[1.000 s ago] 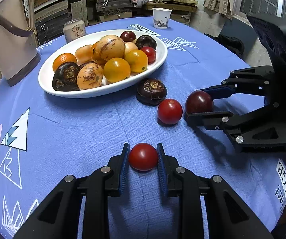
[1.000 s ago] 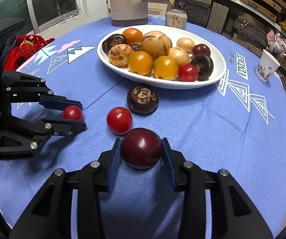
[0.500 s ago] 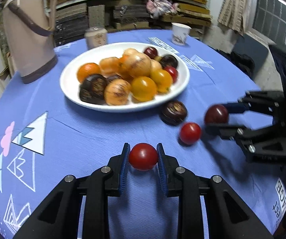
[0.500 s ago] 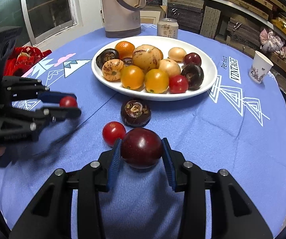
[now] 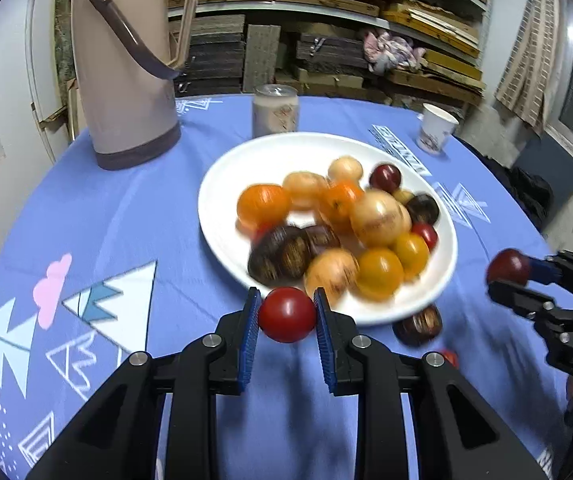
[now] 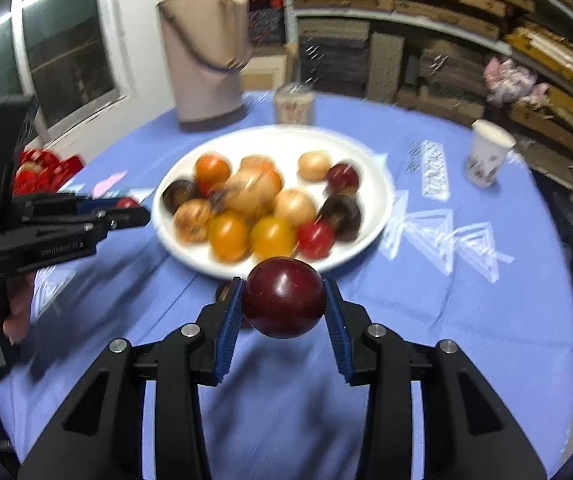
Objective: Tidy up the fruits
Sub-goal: 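Carry the plum and tomato over the white plate and release them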
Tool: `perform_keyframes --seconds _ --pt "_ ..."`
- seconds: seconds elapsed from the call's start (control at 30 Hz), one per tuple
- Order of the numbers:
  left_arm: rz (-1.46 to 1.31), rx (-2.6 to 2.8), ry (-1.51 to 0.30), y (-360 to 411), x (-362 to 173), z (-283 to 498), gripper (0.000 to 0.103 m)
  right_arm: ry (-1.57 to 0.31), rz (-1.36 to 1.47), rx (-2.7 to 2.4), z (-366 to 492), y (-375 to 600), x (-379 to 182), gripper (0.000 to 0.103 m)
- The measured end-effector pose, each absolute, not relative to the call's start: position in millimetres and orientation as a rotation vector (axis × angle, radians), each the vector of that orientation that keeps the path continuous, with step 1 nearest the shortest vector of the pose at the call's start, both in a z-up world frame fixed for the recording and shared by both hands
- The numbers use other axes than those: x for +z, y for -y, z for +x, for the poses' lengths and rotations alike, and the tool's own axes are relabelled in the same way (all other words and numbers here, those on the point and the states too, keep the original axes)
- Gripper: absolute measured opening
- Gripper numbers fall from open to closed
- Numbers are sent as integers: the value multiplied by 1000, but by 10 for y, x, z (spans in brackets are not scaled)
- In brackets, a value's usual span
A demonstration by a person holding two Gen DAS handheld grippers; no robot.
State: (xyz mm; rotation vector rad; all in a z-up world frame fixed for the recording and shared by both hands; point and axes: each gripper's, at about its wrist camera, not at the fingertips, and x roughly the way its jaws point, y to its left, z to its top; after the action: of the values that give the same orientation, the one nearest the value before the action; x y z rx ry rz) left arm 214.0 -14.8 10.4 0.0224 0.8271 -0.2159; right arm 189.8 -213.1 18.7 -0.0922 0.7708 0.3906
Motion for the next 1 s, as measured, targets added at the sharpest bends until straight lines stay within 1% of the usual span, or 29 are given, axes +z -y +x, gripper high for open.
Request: perform_keyframes --seconds 0.17,0.37,0.67,0.73,0.8,0.83,0.87,0.9,0.93,1.0 --pt "-20 -180 -818 83 192 2362 27 -733 -72 359 2157 2064 367 39" --pt "-57 -159 -832 60 201 2576 27 -726 -28 356 2477 1960 404 39" --pt "-17 -170 -829 281 143 2768 27 -793 51 347 2797 1944 93 39" --pt "-15 -180 -823 303 133 2784 27 -798 72 344 2829 1959 43 41" --pt "-21 -178 -819 305 122 2808 28 -767 95 325 2841 1996 29 52" --pt "-17 -169 -814 307 121 2814 41 -755 88 311 2833 2002 34 64" --pt "-9 -157 -797 300 133 2811 67 -735 72 294 2808 2002 49 66" --pt "-4 -141 -773 289 153 2795 76 -722 61 292 2786 1999 67 66" --pt "-5 -112 -732 255 185 2753 79 -717 62 306 2768 1998 92 66" --pt "-18 -112 -722 208 212 2727 79 -707 82 326 2731 2017 132 68"
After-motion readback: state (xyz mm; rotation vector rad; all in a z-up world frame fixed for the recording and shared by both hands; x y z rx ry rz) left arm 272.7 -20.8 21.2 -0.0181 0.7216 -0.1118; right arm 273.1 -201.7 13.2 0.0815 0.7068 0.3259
